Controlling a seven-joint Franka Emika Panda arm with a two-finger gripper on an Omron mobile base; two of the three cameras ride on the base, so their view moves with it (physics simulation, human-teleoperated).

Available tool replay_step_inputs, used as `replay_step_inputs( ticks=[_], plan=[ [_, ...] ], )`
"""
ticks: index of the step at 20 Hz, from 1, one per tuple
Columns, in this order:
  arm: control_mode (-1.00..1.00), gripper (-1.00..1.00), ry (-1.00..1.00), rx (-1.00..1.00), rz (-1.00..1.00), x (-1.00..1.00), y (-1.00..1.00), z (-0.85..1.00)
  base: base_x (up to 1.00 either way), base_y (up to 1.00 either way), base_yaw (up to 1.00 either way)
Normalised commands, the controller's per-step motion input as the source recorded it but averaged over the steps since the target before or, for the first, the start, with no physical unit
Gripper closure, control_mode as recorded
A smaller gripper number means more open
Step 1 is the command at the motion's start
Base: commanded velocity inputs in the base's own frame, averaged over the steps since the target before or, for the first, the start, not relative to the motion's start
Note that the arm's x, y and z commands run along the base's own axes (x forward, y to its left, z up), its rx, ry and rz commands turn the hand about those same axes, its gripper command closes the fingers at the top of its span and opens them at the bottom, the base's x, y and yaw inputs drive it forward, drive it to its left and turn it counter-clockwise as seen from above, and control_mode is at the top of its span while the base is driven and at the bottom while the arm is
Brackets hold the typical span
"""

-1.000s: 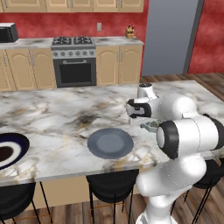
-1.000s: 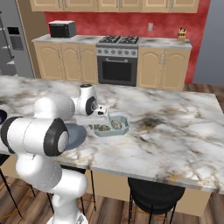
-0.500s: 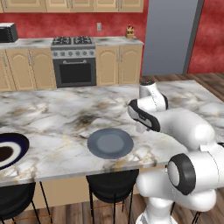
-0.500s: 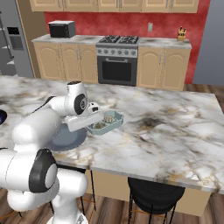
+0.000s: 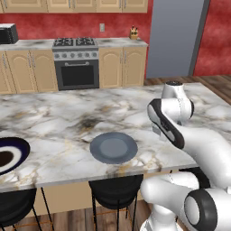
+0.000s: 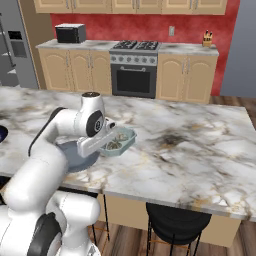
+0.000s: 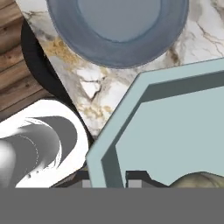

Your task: Place two dumplings into each of the tupperware containers and then place the containers in the fridge.

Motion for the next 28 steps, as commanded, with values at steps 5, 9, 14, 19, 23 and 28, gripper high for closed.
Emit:
replay_step_inputs(
  ticks=[5,9,14,19,23,28],
  plan=[
    [-1.00,1.00,0.02,0.04,0.24,-0.56,-0.01,0.37,0.00,0.00,0.00],
    [-1.00,1.00,0.00,0.00,0.15,-0.51,0.01,0.03,0.00,0.00,0.00],
    [-1.00,1.00,-0.13,-0.03,0.05,-0.31,0.34,0.01,0.00,0.00,0.00],
    [-1.00,1.00,-0.32,0.00,0.08,-0.35,0.01,0.02,0.00,0.00,0.00],
    [-1.00,1.00,0.03,-0.01,0.01,-0.10,0.07,0.22,0.00,0.00,0.00],
    [-1.00,1.00,0.09,-0.05,0.00,-0.01,0.15,0.24,0.00,0.00,0.00]
  ],
)
